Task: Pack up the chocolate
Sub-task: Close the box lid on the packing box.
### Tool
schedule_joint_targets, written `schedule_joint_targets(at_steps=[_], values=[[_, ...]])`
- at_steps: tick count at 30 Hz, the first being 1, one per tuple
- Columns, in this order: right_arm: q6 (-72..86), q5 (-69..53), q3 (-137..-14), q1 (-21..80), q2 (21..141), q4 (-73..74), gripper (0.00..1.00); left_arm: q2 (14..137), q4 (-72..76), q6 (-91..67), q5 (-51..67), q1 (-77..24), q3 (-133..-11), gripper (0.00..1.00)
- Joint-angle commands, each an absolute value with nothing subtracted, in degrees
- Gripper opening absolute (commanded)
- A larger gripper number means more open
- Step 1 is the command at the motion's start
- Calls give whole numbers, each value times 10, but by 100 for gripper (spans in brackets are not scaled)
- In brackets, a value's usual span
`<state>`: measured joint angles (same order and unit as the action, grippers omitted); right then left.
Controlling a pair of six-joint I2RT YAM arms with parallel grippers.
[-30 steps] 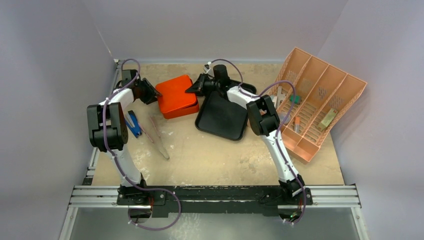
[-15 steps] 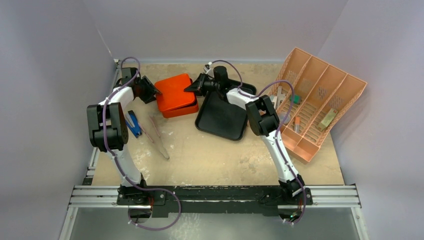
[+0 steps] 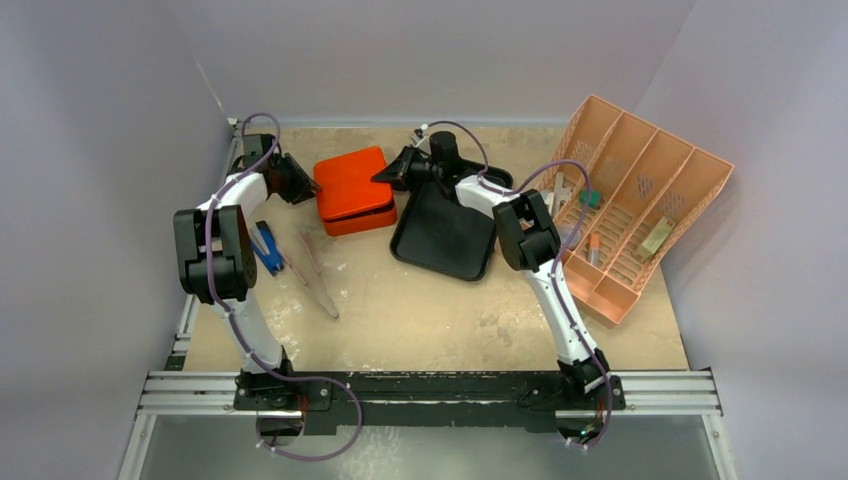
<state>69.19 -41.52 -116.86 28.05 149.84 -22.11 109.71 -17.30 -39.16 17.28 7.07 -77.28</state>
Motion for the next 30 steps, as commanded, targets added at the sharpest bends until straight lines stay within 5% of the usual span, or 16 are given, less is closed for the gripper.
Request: schedule_joint_targets(at_steps=[1, 10, 16, 30], values=[[685, -418, -1198, 276, 1487, -232, 0, 1101, -163, -374, 168, 70, -776, 26], [670, -412, -1190, 275, 1476, -216, 0, 1096, -179, -359, 164, 70, -776, 20], [652, -402, -1186, 274, 1462, -196, 17, 1100, -181, -356, 164, 69, -775, 19], [587, -347, -1151, 262, 1401, -120, 37, 1101, -184, -350, 169, 70, -775, 17]])
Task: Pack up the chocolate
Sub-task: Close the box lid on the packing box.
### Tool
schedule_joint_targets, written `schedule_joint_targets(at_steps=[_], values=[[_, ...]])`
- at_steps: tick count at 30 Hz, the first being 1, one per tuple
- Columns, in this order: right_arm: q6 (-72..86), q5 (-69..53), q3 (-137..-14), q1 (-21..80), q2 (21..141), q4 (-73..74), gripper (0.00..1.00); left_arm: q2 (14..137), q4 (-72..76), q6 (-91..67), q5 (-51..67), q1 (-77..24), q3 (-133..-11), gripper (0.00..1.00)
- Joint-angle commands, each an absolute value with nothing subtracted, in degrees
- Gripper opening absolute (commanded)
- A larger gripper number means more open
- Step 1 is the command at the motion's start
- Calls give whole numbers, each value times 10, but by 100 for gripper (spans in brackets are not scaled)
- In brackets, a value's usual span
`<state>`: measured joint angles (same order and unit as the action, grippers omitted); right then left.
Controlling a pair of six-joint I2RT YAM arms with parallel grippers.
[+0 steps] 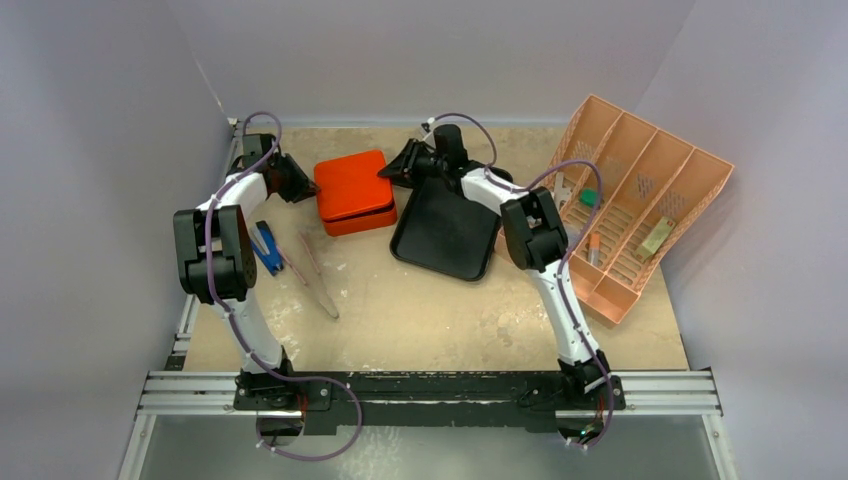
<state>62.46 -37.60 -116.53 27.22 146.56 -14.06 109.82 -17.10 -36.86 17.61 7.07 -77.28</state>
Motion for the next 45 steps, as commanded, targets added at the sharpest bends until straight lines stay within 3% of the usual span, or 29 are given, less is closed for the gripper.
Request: schedule_joint_targets(at_steps=[1, 12, 21, 35, 45], values=[[581, -340, -1143, 260, 1393, -115, 37, 1101, -182, -351, 170, 70, -774, 17], [525, -283, -1123, 251, 1350, -51, 63, 1097, -176, -358, 196, 70, -775, 19], [438, -270, -1155, 266, 1353, 44, 70, 1083, -195, -350, 217, 70, -784, 28], [392, -281, -1168, 289, 1371, 79, 44, 1074, -217, -339, 206, 70, -797, 26], [382, -250, -1150, 291, 1358, 90, 37, 1075, -204, -342, 227, 66, -796, 22]])
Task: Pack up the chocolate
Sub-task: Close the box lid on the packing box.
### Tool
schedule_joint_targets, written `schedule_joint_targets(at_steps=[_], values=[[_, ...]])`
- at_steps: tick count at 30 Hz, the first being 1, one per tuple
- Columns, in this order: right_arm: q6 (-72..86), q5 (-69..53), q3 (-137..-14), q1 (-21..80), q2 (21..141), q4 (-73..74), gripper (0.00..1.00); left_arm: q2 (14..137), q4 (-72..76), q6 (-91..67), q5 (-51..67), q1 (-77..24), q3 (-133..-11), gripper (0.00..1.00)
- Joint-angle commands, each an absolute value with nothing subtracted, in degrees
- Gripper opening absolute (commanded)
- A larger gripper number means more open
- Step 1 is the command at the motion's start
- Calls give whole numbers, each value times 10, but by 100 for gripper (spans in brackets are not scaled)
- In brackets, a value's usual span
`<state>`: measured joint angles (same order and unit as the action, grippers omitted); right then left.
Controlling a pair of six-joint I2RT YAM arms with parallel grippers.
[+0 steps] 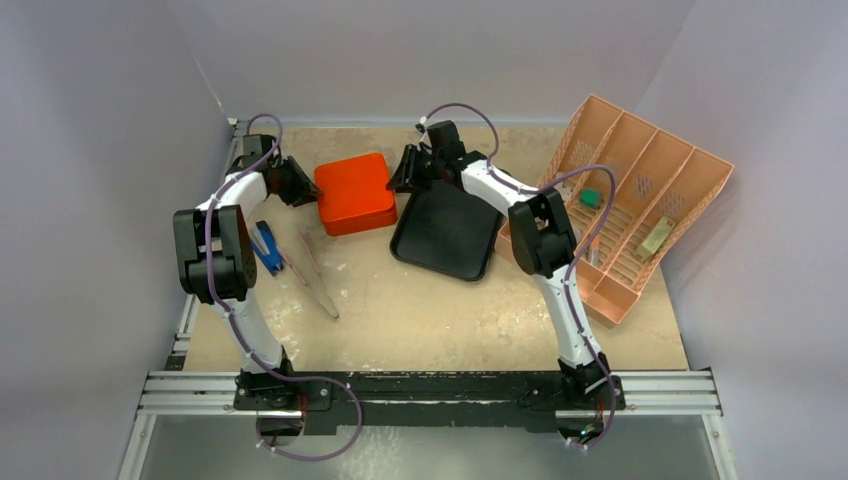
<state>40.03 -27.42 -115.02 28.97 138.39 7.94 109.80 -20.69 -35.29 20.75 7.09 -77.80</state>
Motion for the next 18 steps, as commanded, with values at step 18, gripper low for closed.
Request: schedule_joint_targets(at_steps=[18], values=[[370, -202, -1118, 294, 1340, 96, 29, 1078, -188, -335, 254, 59, -801, 31]])
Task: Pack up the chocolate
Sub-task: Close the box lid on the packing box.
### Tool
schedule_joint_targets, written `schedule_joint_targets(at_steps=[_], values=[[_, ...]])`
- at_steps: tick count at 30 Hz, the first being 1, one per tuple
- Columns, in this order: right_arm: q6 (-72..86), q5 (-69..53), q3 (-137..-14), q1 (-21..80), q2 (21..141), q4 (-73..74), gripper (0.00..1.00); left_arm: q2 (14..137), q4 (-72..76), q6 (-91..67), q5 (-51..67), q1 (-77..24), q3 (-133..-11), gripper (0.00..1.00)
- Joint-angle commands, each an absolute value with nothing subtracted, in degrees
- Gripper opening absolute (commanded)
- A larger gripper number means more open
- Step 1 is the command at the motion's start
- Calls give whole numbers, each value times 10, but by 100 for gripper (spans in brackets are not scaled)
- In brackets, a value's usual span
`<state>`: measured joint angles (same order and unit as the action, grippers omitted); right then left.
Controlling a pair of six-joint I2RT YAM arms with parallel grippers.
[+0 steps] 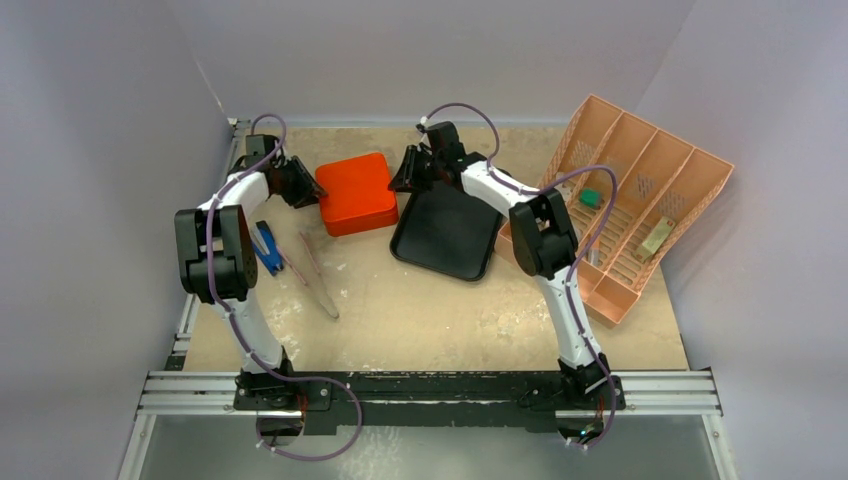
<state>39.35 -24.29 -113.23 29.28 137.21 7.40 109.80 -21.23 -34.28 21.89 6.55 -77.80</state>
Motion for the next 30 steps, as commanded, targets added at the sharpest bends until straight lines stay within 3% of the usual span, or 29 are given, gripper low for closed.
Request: schedule_joint_targets(at_steps=[1, 7, 14, 30], values=[[370, -200, -1116, 294, 1338, 94, 29, 1079, -182, -341, 263, 59, -801, 33], [382, -221, -1080, 295, 1314, 54, 37, 1085, -193, -340, 255, 54, -815, 32], [380, -226, -1091, 296, 1325, 64, 38, 1089, -232, -318, 206, 46, -827, 30], [405, -299, -1206, 291, 1386, 2, 30, 1113, -240, -335, 158, 47, -864, 23]])
